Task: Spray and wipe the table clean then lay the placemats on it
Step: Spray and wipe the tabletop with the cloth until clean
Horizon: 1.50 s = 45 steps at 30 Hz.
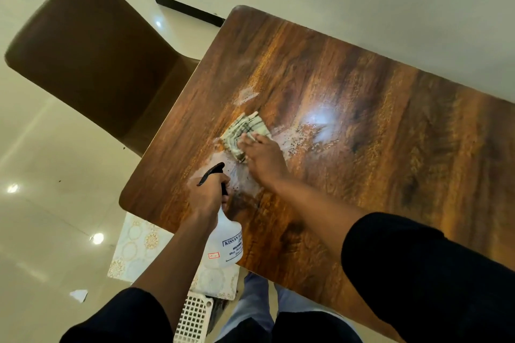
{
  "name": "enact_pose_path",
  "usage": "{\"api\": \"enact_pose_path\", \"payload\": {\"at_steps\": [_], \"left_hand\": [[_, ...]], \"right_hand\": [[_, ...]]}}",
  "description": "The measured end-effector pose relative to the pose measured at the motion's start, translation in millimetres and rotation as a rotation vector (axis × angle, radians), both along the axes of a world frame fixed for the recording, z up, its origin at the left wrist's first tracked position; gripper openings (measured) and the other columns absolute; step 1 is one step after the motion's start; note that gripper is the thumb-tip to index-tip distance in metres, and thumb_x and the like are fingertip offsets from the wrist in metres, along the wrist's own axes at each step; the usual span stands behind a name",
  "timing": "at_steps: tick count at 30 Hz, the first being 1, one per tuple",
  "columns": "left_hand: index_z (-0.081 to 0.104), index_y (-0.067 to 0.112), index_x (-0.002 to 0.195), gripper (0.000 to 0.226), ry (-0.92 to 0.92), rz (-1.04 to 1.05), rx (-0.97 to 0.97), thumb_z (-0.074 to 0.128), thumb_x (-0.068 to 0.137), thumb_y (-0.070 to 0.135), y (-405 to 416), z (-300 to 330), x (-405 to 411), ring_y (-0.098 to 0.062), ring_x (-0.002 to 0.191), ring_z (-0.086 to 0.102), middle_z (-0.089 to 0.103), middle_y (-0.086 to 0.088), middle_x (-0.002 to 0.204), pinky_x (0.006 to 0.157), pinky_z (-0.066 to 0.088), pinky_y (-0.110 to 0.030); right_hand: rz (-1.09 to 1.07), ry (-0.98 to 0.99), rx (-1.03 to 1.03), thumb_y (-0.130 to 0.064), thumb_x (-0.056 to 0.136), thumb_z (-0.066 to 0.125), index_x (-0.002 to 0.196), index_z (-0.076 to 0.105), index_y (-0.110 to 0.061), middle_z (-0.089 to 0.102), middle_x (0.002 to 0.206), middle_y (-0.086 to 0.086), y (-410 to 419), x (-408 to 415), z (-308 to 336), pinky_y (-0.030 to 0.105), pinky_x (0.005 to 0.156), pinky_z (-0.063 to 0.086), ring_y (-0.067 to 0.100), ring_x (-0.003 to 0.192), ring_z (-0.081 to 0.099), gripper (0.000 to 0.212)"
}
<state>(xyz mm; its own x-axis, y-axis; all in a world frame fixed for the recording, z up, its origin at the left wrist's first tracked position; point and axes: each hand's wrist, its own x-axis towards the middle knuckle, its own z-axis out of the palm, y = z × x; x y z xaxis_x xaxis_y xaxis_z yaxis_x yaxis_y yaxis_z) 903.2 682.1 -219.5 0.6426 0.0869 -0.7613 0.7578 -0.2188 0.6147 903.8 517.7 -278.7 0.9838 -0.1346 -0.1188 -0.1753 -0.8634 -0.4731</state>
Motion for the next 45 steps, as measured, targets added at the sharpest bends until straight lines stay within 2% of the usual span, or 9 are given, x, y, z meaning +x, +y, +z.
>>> {"api": "enact_pose_path", "payload": {"at_steps": [3,8,14,19,24,28,33,39,45], "left_hand": [[0.070,0.003,0.078,0.015,0.028,-0.039,-0.025,0.068,0.088,0.013,-1,-2,-7,-0.022,0.050,0.046,0.062,-0.015,0.067,0.052,0.038,-0.037],[0.075,0.014,0.080,0.013,-0.002,-0.074,-0.043,0.067,0.089,0.009,-11,4,-19,-0.022,0.051,0.045,0.063,-0.014,0.064,0.050,0.036,-0.034],[0.072,0.038,0.083,0.031,-0.039,-0.093,-0.088,0.066,0.091,0.008,-12,5,-29,-0.020,0.050,0.047,0.064,-0.012,0.063,0.051,0.039,-0.032],[0.070,0.034,0.078,0.028,-0.035,-0.091,-0.074,0.067,0.090,0.009,-5,8,-32,-0.020,0.052,0.047,0.063,-0.011,0.063,0.054,0.039,-0.034],[0.075,0.015,0.085,0.009,0.008,-0.076,-0.023,0.068,0.089,0.012,5,8,-28,-0.018,0.049,0.046,0.063,-0.012,0.066,0.052,0.036,-0.034],[0.071,0.008,0.081,0.011,0.013,-0.103,-0.022,0.067,0.088,0.014,13,8,-26,-0.018,0.049,0.044,0.062,-0.014,0.070,0.051,0.035,-0.033],[0.071,0.035,0.086,0.029,-0.017,-0.097,-0.092,0.063,0.092,0.008,19,8,-29,-0.017,0.051,0.042,0.061,-0.014,0.069,0.051,0.032,-0.032],[0.071,0.023,0.087,0.014,0.031,-0.081,-0.079,0.066,0.093,0.011,26,1,-41,-0.014,0.049,0.046,0.064,-0.011,0.069,0.051,0.036,-0.030],[0.072,0.006,0.083,0.010,0.063,-0.107,-0.029,0.068,0.089,0.014,38,-8,-57,-0.016,0.051,0.048,0.066,-0.009,0.064,0.054,0.037,-0.031]], "right_hand": [[0.128,0.022,0.007,-0.019,0.103,0.052,0.149,0.050,-0.028,0.042,0.158,-0.008,-17,-18,-2,0.044,0.119,0.035,0.019,0.150,0.032,0.046],[-0.345,0.020,0.053,-0.025,0.103,0.055,0.144,0.053,-0.034,0.045,0.156,-0.007,-80,-43,-2,0.032,0.116,0.030,0.019,0.143,0.041,0.043],[-0.697,0.067,0.057,-0.019,0.102,0.057,0.144,0.057,-0.023,0.051,0.153,0.002,-133,-57,-1,0.039,0.118,0.039,0.026,0.142,0.044,0.042],[-0.619,0.105,0.043,-0.018,0.102,0.057,0.143,0.057,-0.029,0.049,0.154,0.002,-70,-57,23,0.038,0.117,0.039,0.026,0.141,0.046,0.042],[-0.167,0.076,0.161,-0.019,0.101,0.060,0.138,0.060,-0.032,0.045,0.157,0.002,28,-65,8,0.047,0.117,0.039,0.030,0.141,0.044,0.040],[0.024,0.080,0.100,-0.017,0.096,0.064,0.144,0.056,-0.028,0.049,0.154,-0.007,24,-65,5,0.048,0.114,0.040,0.023,0.145,0.041,0.049],[-0.267,0.076,0.000,-0.021,0.106,0.050,0.148,0.049,-0.030,0.040,0.158,-0.010,-31,-76,8,0.046,0.122,0.030,0.020,0.149,0.033,0.043],[-0.592,0.103,0.016,-0.023,0.104,0.055,0.146,0.055,-0.024,0.050,0.153,-0.007,-86,-94,-3,0.033,0.121,0.026,0.019,0.146,0.037,0.042],[-0.503,0.121,0.020,-0.020,0.103,0.056,0.142,0.056,-0.032,0.050,0.153,-0.001,-17,-104,14,0.042,0.117,0.040,0.024,0.140,0.046,0.041]]}}
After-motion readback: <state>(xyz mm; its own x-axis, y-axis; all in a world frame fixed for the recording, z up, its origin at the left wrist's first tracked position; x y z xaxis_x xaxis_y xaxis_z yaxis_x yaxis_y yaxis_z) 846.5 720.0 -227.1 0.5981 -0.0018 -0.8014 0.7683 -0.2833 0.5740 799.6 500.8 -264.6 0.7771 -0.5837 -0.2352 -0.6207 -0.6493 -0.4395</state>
